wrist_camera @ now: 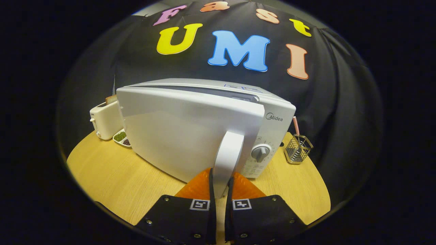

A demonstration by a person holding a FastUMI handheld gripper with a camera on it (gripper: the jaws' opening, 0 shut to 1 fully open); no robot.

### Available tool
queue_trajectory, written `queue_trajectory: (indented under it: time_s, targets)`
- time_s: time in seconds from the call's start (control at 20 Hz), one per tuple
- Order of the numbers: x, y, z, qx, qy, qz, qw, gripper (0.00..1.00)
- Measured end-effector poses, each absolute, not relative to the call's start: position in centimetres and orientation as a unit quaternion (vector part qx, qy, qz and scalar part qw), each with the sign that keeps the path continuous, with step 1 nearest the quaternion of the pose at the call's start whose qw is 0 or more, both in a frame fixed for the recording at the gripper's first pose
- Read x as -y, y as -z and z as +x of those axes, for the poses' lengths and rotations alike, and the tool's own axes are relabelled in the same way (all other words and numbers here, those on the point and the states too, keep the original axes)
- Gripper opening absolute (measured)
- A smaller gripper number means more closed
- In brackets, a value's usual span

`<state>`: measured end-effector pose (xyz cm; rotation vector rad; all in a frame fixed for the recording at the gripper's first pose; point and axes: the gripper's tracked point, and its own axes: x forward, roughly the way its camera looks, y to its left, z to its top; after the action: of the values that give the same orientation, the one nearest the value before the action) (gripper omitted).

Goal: Open the microwave, put the food inside, and close the microwave door.

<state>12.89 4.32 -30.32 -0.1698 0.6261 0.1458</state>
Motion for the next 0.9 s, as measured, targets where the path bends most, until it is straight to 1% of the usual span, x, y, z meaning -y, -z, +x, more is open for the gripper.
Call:
queue_trajectory:
  time_s: [0.25, 0.6, 0.9]
  targets:
    - [-5.8, 29.9, 9.5, -0.322, -0.101, -0.101, 0.936, 0.1]
    - [-7.7, 29.4, 6.2, -0.349, -0.121, -0.096, 0.924, 0.1]
    - [-10.0, 29.0, 3.1, -0.351, -0.127, -0.089, 0.924, 0.1]
